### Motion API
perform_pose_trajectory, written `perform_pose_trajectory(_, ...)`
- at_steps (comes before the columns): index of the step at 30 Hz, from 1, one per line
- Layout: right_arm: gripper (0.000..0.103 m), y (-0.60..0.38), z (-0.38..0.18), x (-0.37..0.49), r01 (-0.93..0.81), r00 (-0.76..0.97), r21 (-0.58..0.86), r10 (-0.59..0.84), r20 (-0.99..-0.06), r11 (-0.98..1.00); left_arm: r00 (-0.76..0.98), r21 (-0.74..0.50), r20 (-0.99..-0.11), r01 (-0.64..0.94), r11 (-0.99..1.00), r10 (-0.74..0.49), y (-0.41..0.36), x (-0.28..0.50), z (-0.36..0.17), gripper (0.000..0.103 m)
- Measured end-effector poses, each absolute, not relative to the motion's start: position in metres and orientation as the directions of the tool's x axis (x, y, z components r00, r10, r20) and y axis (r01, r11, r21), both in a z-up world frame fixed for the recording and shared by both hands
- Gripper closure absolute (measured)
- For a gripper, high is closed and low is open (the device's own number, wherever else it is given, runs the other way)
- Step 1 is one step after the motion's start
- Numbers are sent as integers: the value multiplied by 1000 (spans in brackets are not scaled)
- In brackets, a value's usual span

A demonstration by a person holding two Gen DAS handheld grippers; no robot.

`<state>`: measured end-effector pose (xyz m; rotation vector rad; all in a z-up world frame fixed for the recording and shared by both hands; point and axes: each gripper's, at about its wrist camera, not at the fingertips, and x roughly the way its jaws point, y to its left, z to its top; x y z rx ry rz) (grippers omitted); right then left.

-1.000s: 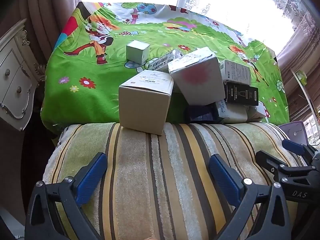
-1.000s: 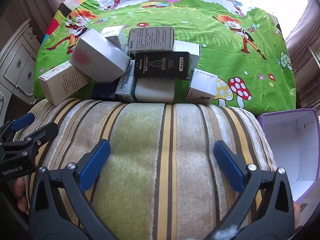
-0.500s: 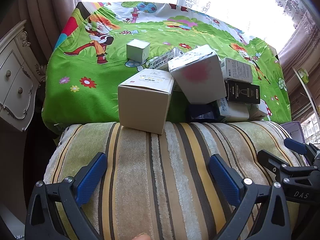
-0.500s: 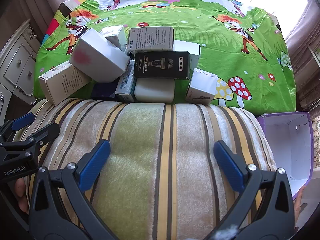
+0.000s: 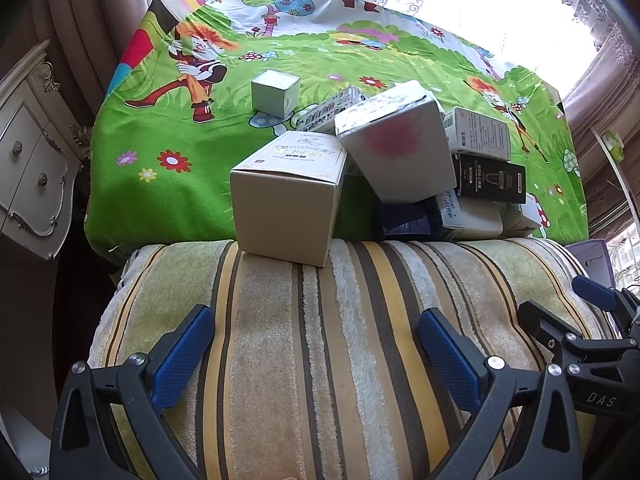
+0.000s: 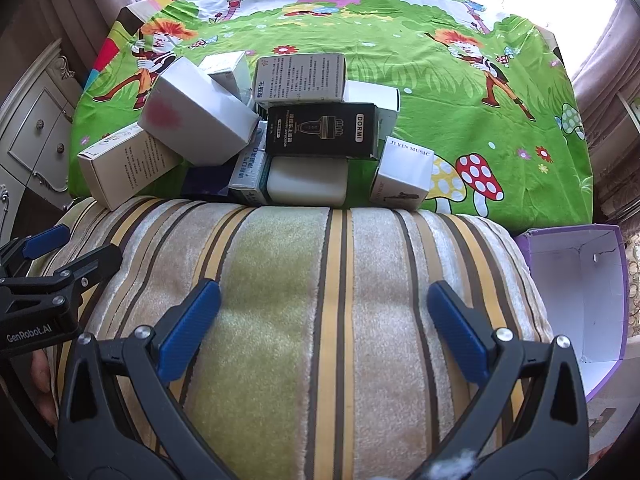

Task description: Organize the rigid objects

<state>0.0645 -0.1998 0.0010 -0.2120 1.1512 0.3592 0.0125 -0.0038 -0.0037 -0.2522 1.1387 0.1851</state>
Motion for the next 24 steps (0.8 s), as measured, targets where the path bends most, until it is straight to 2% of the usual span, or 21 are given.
perform_pose_trajectory(18,0,-199,0,60,-382,377,17,173,-910,924,470,-168,-882,-253,953,-31,4,0,0,0)
perform_pose_trajectory(24,0,-196,1,61,-385,375,4,160,-913,923,499,-230,-863,-257,939,-75,12,-3,2,0)
